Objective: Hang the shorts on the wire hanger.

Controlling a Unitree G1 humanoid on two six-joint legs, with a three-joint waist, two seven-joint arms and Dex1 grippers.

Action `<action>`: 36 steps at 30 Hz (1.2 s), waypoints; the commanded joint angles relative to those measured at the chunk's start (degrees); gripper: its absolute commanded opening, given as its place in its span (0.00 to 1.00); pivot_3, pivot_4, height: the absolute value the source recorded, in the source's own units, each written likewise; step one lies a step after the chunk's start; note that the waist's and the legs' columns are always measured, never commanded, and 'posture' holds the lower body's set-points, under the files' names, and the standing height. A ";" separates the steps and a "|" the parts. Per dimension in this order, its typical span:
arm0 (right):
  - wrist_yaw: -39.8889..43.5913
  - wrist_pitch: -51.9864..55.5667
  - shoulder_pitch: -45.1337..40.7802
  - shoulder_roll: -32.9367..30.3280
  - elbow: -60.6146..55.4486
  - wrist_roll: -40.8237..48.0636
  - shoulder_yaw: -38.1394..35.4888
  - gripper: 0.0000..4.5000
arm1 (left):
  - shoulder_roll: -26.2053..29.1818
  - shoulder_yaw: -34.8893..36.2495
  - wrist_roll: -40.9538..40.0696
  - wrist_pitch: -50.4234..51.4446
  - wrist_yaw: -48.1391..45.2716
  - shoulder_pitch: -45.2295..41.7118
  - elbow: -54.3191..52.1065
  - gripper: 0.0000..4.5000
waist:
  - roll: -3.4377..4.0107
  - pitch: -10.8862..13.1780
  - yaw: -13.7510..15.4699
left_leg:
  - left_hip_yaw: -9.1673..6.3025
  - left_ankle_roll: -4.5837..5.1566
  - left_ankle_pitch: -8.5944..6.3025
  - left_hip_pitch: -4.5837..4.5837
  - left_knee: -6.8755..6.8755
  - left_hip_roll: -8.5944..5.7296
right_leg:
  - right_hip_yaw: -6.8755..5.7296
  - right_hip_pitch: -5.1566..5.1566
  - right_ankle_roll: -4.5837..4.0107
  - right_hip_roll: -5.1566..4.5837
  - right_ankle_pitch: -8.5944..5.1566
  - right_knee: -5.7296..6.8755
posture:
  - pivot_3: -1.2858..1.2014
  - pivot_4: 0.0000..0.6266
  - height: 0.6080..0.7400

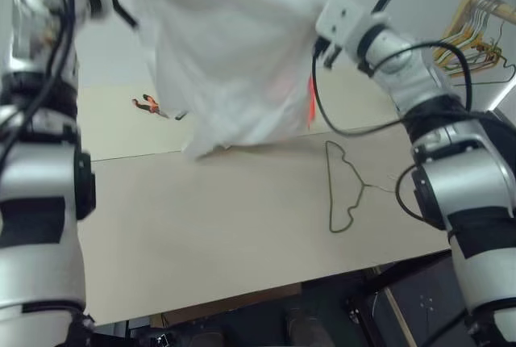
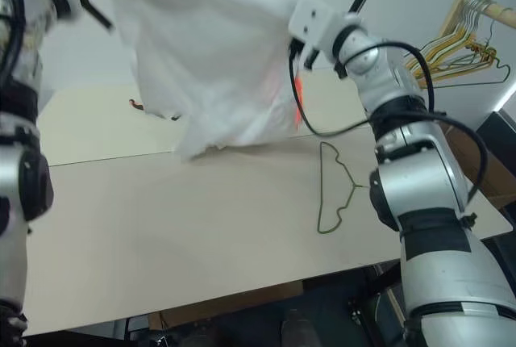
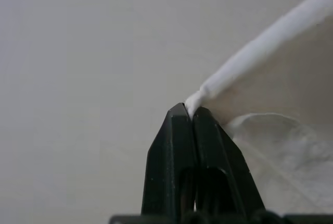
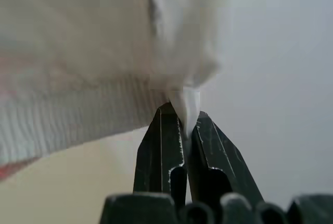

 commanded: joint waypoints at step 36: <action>-9.39 -52.52 34.11 -13.44 -10.80 -36.49 24.84 0.01 | 30.38 38.94 -46.99 26.01 -72.23 121.05 -101.44 0.00 | 0.40 0.28 -1.24 | -0.05 1.41 -0.50 3.60 0.44 -0.40 | -0.12 4.48 0.70 -0.15 -0.53 -1.04 | 0.53 0.04 1.00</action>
